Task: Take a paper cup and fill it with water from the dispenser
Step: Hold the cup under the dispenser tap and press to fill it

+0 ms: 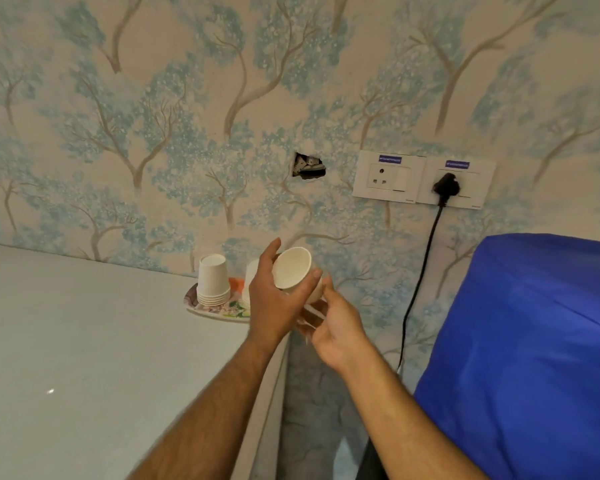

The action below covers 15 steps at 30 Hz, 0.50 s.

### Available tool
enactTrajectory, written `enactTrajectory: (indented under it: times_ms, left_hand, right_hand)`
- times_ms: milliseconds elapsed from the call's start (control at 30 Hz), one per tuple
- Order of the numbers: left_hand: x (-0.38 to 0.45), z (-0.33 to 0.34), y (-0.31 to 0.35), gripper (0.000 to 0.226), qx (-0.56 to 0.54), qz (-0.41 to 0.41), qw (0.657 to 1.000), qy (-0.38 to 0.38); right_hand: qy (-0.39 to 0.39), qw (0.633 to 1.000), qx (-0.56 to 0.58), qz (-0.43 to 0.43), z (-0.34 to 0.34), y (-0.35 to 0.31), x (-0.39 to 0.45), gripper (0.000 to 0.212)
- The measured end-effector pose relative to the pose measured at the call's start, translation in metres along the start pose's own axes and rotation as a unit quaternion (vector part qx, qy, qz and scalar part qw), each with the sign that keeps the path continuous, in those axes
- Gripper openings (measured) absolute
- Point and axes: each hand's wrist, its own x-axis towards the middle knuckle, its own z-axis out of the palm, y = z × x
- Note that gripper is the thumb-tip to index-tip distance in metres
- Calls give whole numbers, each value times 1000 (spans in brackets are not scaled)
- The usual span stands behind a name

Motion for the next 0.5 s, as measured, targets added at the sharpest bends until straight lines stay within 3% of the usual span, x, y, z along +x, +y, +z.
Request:
enactTrajectory:
  times_ms: [67,100,200,267,333,500]
  left_hand:
    - [-9,1,3,91,16,12,1000,-23]
    - [-15,2,6,91,27,15,999,-38]
    - [-40,5,17,96,51,23,995,-87]
    - [-51,4,18,100,62,20,990,-128]
    - [-67,5,23,100,85,31,984,-151]
    - [-116,6,37,102,104,62,977,-176]
  right_hand:
    - [19,991,-75,-107,-21,6,-8,36]
    - [16,975,-137,-173,-33,8,-15,46]
    - [-17,885,-357,-298,-65,12,-37,82]
    - [-25,850,-414,-325,-74,17,-41,92]
    - [-9,829,-432,-356,-83,21,-51,88]
    - [6,821,-438,-367,-114,31,-91,73]
